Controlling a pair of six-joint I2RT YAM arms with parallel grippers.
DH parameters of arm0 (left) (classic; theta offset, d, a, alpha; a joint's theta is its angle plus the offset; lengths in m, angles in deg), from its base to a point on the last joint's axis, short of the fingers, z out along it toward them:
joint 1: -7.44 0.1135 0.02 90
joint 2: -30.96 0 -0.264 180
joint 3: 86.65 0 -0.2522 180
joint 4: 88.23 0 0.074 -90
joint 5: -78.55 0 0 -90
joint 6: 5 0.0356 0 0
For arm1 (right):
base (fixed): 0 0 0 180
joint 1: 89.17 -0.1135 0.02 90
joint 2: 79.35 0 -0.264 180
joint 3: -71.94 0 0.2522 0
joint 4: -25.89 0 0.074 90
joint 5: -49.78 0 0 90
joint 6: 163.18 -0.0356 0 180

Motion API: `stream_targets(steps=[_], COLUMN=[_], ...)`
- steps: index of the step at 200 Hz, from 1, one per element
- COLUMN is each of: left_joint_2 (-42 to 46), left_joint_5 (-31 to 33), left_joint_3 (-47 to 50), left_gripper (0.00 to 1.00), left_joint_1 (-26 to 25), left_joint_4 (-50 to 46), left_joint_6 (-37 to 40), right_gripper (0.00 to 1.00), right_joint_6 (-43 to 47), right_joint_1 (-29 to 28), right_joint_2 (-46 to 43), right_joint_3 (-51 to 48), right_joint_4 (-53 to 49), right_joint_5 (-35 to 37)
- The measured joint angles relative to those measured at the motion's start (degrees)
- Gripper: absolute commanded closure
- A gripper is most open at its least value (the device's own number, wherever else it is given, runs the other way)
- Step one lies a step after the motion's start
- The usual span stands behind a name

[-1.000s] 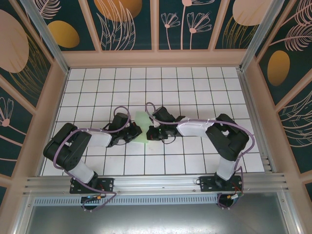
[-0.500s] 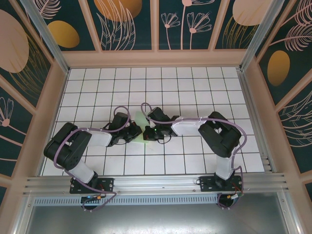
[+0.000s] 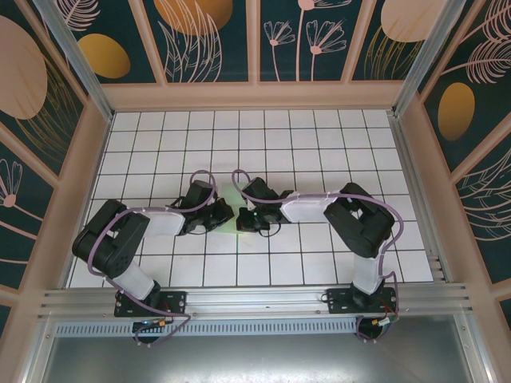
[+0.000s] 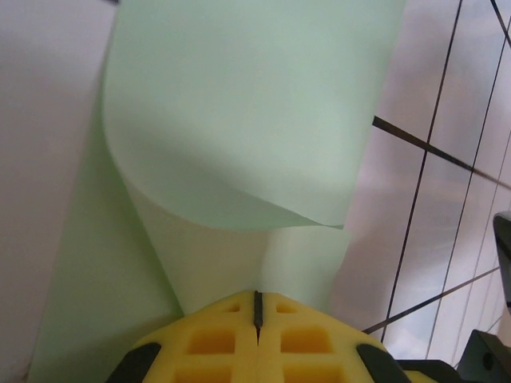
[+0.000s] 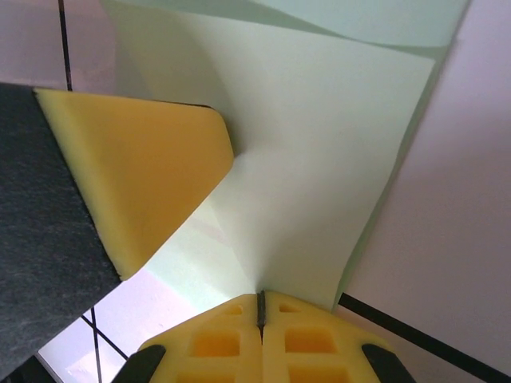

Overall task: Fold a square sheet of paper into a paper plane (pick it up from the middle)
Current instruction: Fold the triangle a second time at the center of the table.

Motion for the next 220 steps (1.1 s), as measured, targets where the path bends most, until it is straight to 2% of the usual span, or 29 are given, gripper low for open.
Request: stream_targets(steps=[40,119,145,180,220], left_joint_2=[0.0,-1.4,0.0,7.3,8.7], left_joint_5=[0.0,-0.2,-0.7,-2.0,-2.2], left_joint_3=[-0.9,-1.2,-1.5,-0.6,1.9], left_gripper=[0.96,0.95,0.93,0.94,0.97], left_joint_1=[2.8,5.5,5.7,5.6,2.4], left_joint_4=[-0.6,0.3,1.3,3.5,4.6], left_joint_6=[6.5,12.3,12.9,12.5,10.9], right_gripper=[1.00,1.00,1.00,1.00,1.00], right_joint_6=[1.6,3.7,4.0,4.2,4.8], right_joint_1=[0.2,1.9,2.1,2.3,2.3], right_joint_2=[-0.6,-2.2,-2.2,-2.2,-2.2], right_joint_3=[-1.1,-3.1,-3.1,-3.2,-3.2], right_joint_4=[0.9,0.5,0.3,0.3,0.3], right_joint_5=[0.2,-0.9,-1.3,-1.7,-1.9])
